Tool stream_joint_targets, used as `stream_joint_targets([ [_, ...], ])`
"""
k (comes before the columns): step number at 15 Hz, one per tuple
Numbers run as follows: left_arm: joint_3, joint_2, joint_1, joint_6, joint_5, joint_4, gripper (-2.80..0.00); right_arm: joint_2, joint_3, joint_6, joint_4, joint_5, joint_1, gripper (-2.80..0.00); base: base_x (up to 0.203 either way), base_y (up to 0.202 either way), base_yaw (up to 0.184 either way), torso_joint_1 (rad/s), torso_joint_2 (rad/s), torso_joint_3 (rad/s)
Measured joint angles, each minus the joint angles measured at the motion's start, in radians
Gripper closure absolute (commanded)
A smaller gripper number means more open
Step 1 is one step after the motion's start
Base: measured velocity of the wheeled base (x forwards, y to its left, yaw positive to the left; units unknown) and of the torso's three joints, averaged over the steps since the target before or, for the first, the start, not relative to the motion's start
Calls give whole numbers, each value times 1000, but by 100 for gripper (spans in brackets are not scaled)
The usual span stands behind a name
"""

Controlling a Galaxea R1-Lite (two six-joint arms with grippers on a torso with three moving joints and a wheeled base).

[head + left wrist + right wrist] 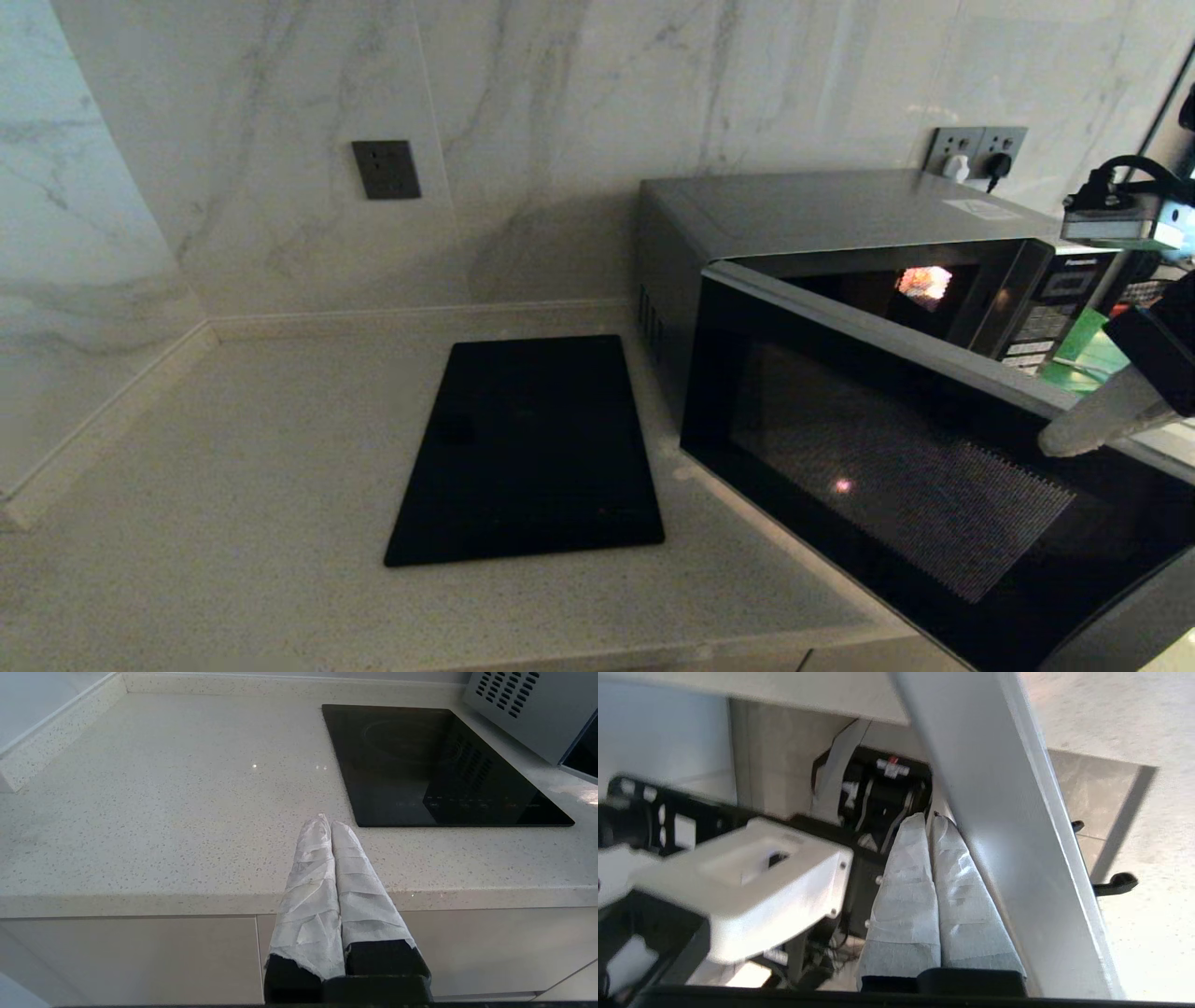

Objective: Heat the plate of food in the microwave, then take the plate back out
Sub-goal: Close the microwave oven

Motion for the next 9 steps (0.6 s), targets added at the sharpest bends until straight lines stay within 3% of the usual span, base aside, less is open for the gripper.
stream_joint_targets([
  [3, 0, 0, 0, 0, 0, 0, 0, 23, -1, 9, -47, -53, -57, 0, 0, 0, 0, 0, 0, 0],
  [9, 0, 0, 0, 0, 0, 0, 0, 72, -1, 121, -205, -63, -128, 0, 0, 0, 0, 0, 0, 0],
])
